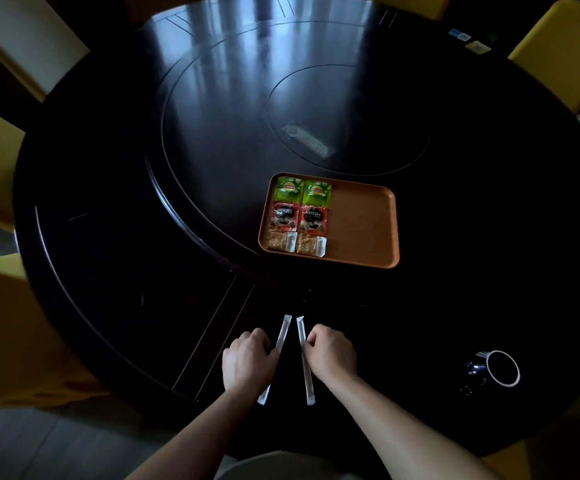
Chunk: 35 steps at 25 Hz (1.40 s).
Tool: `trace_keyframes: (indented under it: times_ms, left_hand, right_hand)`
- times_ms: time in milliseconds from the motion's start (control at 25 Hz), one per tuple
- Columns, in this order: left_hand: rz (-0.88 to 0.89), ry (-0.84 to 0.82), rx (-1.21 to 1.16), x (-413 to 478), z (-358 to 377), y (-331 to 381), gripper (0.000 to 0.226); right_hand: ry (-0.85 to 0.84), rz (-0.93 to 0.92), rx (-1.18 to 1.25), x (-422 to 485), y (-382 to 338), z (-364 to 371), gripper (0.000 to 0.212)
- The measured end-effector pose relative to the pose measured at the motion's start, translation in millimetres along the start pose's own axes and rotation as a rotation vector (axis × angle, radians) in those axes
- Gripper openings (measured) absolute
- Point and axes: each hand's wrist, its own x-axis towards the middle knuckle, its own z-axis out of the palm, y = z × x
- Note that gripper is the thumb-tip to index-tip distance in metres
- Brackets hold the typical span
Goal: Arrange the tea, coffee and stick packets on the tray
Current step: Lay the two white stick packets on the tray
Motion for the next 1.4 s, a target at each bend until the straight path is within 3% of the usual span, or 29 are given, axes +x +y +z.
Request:
trace_keyframes:
  times_ms: [160, 280, 600, 880, 1000, 1200, 1400]
  left_hand:
    - [0.112, -0.048, 0.183, 1, 4, -3, 0.037]
    - [0.115, -0.029, 0.123, 3, 1, -3, 0.023]
    - [-0.071, -0.05, -0.063, 3, -12, -2, 0.007]
    - [-0.165, -0.056, -0.165, -12, -15, -17, 0.009]
    - [-0.173, -0.058, -0.22, -9, -20, -14, 0.011]
    - [-0.118, -0.062, -0.397, 1, -30, 3, 0.014]
    - [-0.036, -0.053, -0.509, 18, -38, 38, 0.011]
  right_hand:
    - [-0.022, -0.038, -0.056, -7, 14, -3, 0.032]
    - [-0.065, -0.075, -0.141, -7, 11, -3, 0.023]
    - [-0.11, -0.147, -0.282, -5, -1, -10, 0.024]
    - [-0.037, -0.24, -0.29, -10, 4, -3, 0.018]
    - [-0.021, -0.167, -0.009, -14, 11, -4, 0.003]
    - [0.022, -0.044, 0.721, -10, 19, -30, 0.013]
    - [-0.005, 0.029, 0.903, 5, 19, -61, 0.007]
